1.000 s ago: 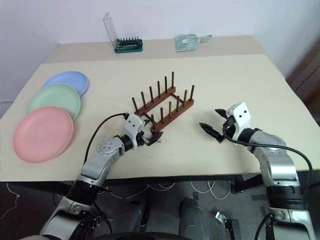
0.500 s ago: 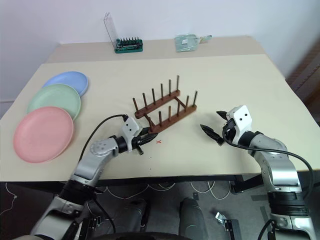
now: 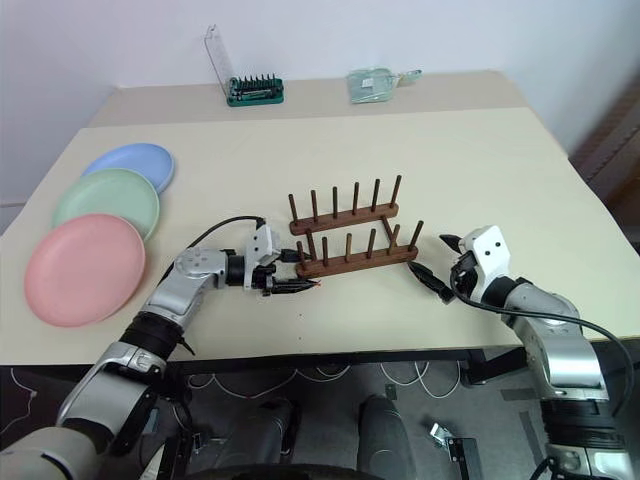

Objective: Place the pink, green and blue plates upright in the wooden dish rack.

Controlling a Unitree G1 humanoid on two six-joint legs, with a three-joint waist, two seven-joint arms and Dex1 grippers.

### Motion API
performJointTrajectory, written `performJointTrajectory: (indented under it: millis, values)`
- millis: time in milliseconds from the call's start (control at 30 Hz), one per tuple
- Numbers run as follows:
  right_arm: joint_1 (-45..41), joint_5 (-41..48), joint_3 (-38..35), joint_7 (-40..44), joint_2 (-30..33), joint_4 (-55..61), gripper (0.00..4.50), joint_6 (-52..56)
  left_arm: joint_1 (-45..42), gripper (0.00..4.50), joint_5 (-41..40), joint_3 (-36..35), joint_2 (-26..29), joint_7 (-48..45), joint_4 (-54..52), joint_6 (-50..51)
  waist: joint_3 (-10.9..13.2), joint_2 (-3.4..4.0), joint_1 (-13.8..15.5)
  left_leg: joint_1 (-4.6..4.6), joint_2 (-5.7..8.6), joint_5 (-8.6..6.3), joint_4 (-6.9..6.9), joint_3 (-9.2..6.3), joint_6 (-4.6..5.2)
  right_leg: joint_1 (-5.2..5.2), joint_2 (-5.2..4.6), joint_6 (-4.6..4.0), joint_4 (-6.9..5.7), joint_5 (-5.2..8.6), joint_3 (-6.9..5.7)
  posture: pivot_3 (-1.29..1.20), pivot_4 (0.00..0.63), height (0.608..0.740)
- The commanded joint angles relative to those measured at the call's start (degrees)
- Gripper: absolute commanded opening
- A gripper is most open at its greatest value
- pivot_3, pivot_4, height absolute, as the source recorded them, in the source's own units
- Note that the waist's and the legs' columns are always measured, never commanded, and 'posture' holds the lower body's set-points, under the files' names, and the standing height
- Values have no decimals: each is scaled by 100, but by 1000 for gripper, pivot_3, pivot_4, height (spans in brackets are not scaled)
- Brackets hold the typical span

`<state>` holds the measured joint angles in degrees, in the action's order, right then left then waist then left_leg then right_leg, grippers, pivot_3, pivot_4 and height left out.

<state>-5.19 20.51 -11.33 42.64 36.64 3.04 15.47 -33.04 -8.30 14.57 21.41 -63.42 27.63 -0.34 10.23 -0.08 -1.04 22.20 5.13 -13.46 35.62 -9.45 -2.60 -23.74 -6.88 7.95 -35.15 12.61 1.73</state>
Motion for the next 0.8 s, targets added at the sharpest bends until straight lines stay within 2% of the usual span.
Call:
performJointTrajectory:
  millis: [33, 200, 233, 333, 433, 500, 533, 800]
  values:
    - [7, 9, -193, 11, 42, 37, 4500, -179, 374, 4449, 48, -198, 338, 103, -387, 229, 0, 0, -19, -3, -1, 0, -1, 0, 0, 0, 0, 0, -2, 0, 0, 0, 150, 740]
    - [173, -42, -189, 108, 148, 32, 4500, -151, 1442, 4449, -281, -481, 874, 169, -1730, 1063, -3, 5, -45, -18, -5, -1, -11, 2, 2, 3, 0, -1, -5, 0, 2, 0, 150, 740]
    - [258, -35, -165, 170, 171, 88, 4240, -144, 1648, 4227, -422, -550, 940, 176, -2046, 1266, -3, 5, -31, -20, -6, -2, -15, 4, 2, 4, 0, -1, -5, 1, 4, 0, 150, 740]
    - [412, 18, -101, 282, 164, 263, 3187, -106, 1967, 3201, -726, -639, 964, 261, -2693, 1707, -3, 5, 8, -45, -6, -3, -27, 4, 3, 29, 0, 2, 3, 5, 6, 0, 150, 740]
    - [428, -22, 8, 294, 118, 324, 1671, -64, 2029, 1706, -741, -519, 847, 388, -2983, 1918, -2, 4, 27, -57, -5, -4, -27, 6, 4, 46, -2, 7, 10, 12, 7, 0, 150, 740]
    - [425, -50, 125, 299, 84, 375, 496, 18, 2025, 622, -685, -334, 675, 545, -3096, 2103, -2, 4, 42, -57, -5, -4, -28, 5, 3, 47, -2, 9, 10, 14, 7, 0, 150, 740]
    - [379, -119, 204, 247, 73, 372, 66, 76, 1999, 604, -639, -245, 576, 632, -3084, 2175, -2, 2, 43, -57, -5, -4, -27, 5, 3, 47, -3, 10, 10, 14, 8, 0, 150, 740]
    - [-85, -678, 696, -97, 43, 121, 66, 222, 1741, 604, -179, -226, -213, 1746, -2650, 1887, -2, 1, 47, -59, -2, -4, -28, 5, 2, 49, -5, 11, 11, 14, 8, 0, 150, 740]
